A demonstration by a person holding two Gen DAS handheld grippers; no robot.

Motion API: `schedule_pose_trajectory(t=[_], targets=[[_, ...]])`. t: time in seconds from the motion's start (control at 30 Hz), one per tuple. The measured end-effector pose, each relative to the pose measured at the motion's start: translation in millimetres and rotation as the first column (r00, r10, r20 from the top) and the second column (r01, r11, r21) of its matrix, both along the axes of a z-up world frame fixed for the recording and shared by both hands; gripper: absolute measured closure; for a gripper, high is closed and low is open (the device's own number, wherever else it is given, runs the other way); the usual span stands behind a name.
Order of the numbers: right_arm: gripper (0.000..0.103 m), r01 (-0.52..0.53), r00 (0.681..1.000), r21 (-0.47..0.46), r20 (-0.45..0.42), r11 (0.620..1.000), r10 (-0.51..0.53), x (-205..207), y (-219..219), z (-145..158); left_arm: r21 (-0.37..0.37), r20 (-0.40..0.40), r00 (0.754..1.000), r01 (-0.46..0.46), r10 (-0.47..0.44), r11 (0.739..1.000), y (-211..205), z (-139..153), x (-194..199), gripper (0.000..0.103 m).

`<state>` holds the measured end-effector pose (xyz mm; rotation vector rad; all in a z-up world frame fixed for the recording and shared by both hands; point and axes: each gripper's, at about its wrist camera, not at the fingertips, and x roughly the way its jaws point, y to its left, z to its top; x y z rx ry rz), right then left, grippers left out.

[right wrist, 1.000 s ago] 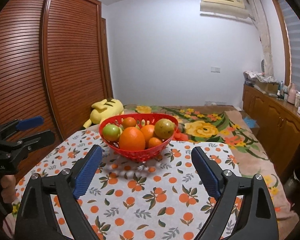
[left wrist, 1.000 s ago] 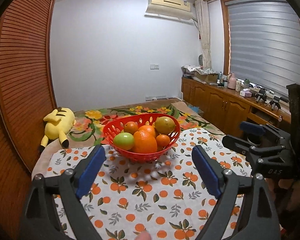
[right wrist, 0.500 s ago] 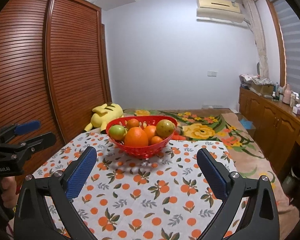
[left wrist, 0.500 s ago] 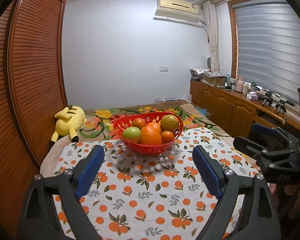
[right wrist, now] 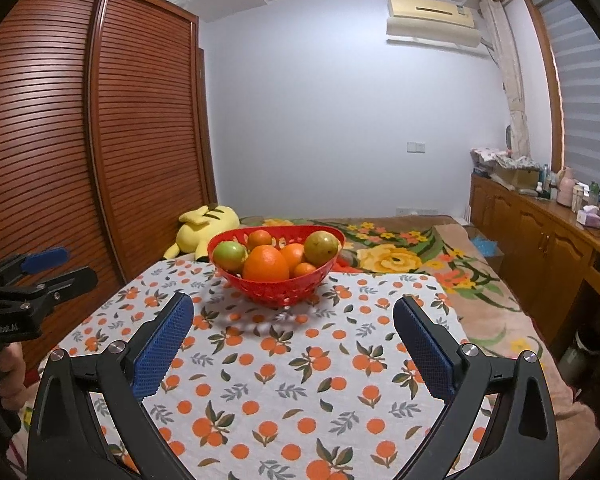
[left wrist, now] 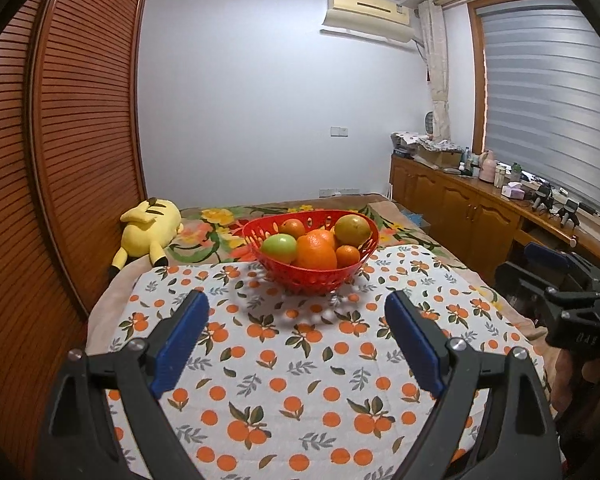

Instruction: Organize fruits

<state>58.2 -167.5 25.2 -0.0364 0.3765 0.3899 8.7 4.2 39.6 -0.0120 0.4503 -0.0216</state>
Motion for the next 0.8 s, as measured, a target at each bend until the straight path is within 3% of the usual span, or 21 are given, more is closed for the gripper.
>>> schedule_pose_trajectory(t=[0.8], targets=[[0.001, 0.007, 1.0, -0.005, -0.01, 1.0, -0.007, -0.9, 0.2, -5.5, -0.011, -0.02, 1.0, -0.007, 0.006, 1.0, 5.8, -13.0, 2.9, 0.012]])
